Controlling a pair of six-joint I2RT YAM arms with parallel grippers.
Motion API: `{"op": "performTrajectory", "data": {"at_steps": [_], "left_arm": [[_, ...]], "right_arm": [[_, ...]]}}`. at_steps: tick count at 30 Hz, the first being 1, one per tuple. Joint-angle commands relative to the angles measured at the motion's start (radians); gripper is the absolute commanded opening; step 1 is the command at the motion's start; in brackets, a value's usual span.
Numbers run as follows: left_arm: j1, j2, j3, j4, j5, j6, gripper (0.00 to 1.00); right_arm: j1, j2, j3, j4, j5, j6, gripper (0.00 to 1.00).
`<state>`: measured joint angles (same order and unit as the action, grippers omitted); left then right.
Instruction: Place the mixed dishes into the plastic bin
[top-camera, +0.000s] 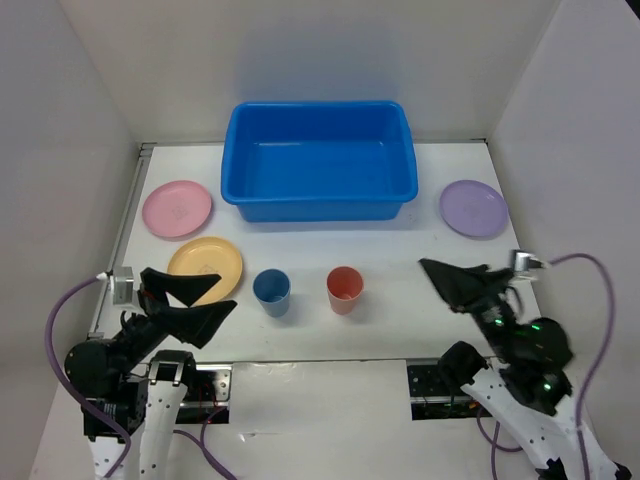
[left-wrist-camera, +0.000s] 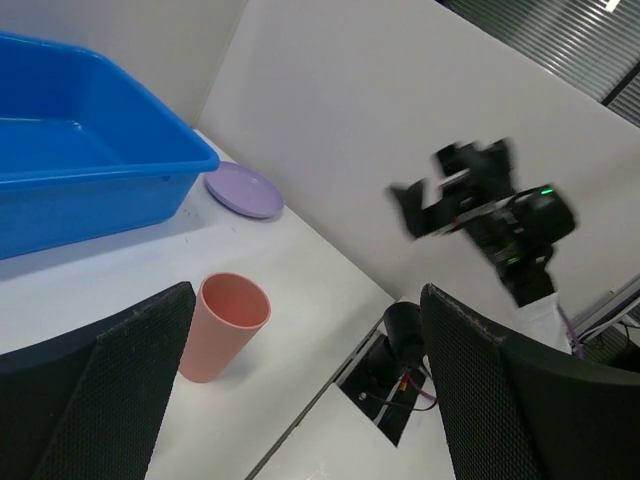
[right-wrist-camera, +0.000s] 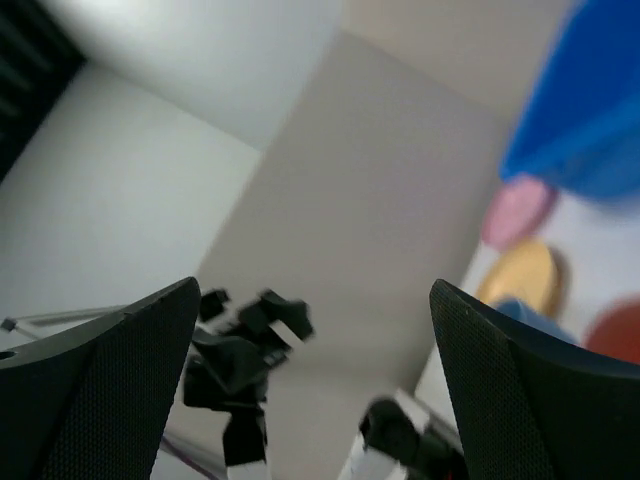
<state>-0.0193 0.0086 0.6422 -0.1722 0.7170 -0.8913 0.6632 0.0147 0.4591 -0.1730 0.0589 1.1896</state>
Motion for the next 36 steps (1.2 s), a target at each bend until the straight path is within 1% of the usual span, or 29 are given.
{"op": "performTrajectory", "data": {"at_steps": [1, 2, 3, 5, 7, 8, 9, 10, 12, 13, 14, 15, 16, 17, 19, 20, 22, 23, 25, 26, 29, 30, 31, 32, 33, 34, 36], "left_arm": [[-0.001, 0.000, 0.059, 0.038, 0.024, 0.046, 0.99], [-0.001, 0.026, 0.082, -0.023, 0.024, 0.081, 0.99], [-0.014, 0.072, 0.103, -0.042, 0.013, 0.142, 0.99], [-0.024, 0.093, 0.138, -0.043, -0.024, 0.158, 0.99], [-0.033, 0.152, 0.169, -0.053, -0.024, 0.189, 0.99], [-0.033, 0.171, 0.181, -0.053, -0.024, 0.201, 0.99], [-0.033, 0.207, 0.206, -0.067, -0.033, 0.215, 0.99], [-0.033, 0.226, 0.217, -0.067, -0.033, 0.238, 0.99], [-0.042, 0.283, 0.247, -0.067, -0.042, 0.273, 0.99], [-0.042, 0.306, 0.260, -0.078, -0.042, 0.287, 0.99], [-0.042, 0.365, 0.276, -0.078, -0.042, 0.304, 0.99], [-0.042, 0.399, 0.296, -0.087, -0.042, 0.333, 0.99], [-0.042, 0.469, 0.338, -0.087, -0.042, 0.344, 0.99], [-0.042, 0.500, 0.356, -0.087, -0.033, 0.353, 0.99], [-0.042, 0.575, 0.381, -0.043, -0.019, 0.353, 0.99], [-0.042, 0.593, 0.393, -0.026, -0.019, 0.353, 0.99], [-0.042, 0.634, 0.405, 0.011, -0.019, 0.373, 0.99], [-0.042, 0.645, 0.415, 0.011, -0.019, 0.373, 0.99], [-0.042, 0.679, 0.429, 0.022, -0.028, 0.402, 0.99], [-0.042, 0.691, 0.442, 0.022, -0.028, 0.402, 0.99], [-0.042, 0.729, 0.452, 0.022, -0.019, 0.422, 0.99], [-0.042, 0.743, 0.462, 0.022, -0.007, 0.422, 0.99], [-0.042, 0.743, 0.462, 0.022, -0.007, 0.436, 0.99], [-0.042, 0.752, 0.462, 0.022, 0.008, 0.452, 0.99], [-0.042, 0.752, 0.462, 0.022, 0.009, 0.453, 0.99], [-0.042, 0.752, 0.462, 0.036, 0.009, 0.453, 0.99], [-0.042, 0.731, 0.439, 0.048, -0.008, 0.453, 0.99]], "right_arm": [[0.004, -0.085, 0.219, -0.017, 0.151, -0.283, 1.00], [0.004, -0.085, 0.228, 0.004, 0.151, -0.380, 1.00], [0.004, -0.085, 0.216, 0.085, 0.151, -0.422, 1.00], [0.004, -0.049, 0.204, 0.168, 0.180, -0.472, 1.00], [0.004, 0.023, 0.217, 0.213, 0.197, -0.519, 1.00], [0.004, 0.122, 0.233, 0.222, 0.197, -0.548, 1.00], [0.004, 0.180, 0.284, 0.202, 0.215, -0.577, 1.00], [0.004, 0.289, 0.312, 0.192, 0.232, -0.587, 1.00], [0.004, 0.385, 0.383, 0.162, 0.275, -0.626, 1.00], [0.004, 0.465, 0.403, 0.147, 0.301, -0.627, 1.00], [0.004, 0.499, 0.439, 0.129, 0.364, -0.627, 1.00], [0.004, 0.528, 0.450, 0.118, 0.386, -0.643, 1.00], [0.004, 0.553, 0.460, 0.109, 0.410, -0.644, 1.00], [-0.011, 0.592, 0.460, 0.109, 0.459, -0.625, 0.84], [-0.046, 0.623, 0.460, 0.109, 0.484, -0.585, 0.72], [-0.060, 0.654, 0.469, 0.098, 0.493, -0.559, 0.63], [-0.085, 0.691, 0.469, 0.098, 0.493, -0.529, 0.61], [-0.097, 0.744, 0.492, 0.098, 0.455, -0.528, 0.61], [-0.097, 0.839, 0.533, 0.098, 0.429, -0.516, 0.62], [-0.097, 0.866, 0.533, 0.107, 0.420, -0.506, 0.64], [-0.144, 0.938, 0.546, 0.153, 0.375, -0.481, 0.64], [-0.234, 0.956, 0.546, 0.165, 0.264, -0.451, 0.64], [-0.296, 0.975, 0.546, 0.177, 0.192, -0.426, 0.66], [-0.365, 1.010, 0.546, 0.193, 0.018, -0.400, 0.69], [-0.431, 1.021, 0.511, 0.217, -0.060, -0.374, 0.70], [-0.553, 1.021, 0.491, 0.260, -0.118, -0.316, 0.71], [-0.649, 1.030, 0.436, 0.276, -0.186, -0.271, 0.72]]}}
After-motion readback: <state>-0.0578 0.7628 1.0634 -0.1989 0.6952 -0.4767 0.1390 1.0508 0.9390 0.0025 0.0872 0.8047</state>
